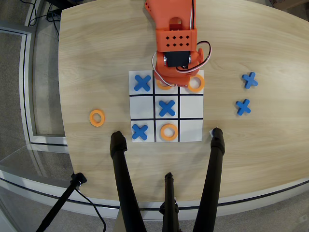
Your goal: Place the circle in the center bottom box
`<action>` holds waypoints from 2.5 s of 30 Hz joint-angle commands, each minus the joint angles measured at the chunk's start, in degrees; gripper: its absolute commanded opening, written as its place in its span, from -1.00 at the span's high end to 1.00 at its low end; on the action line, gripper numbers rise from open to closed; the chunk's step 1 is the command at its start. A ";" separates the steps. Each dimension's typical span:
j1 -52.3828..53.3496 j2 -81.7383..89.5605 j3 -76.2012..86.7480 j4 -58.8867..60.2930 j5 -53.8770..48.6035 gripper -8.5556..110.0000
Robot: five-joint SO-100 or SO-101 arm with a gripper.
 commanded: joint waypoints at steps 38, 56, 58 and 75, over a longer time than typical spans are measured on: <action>6.15 86.31 45.26 29.44 -18.02 0.76; 0.97 86.40 45.44 33.22 -17.93 0.86; 1.14 86.40 45.44 33.22 -17.93 0.86; 1.05 86.40 45.44 33.22 -17.93 0.86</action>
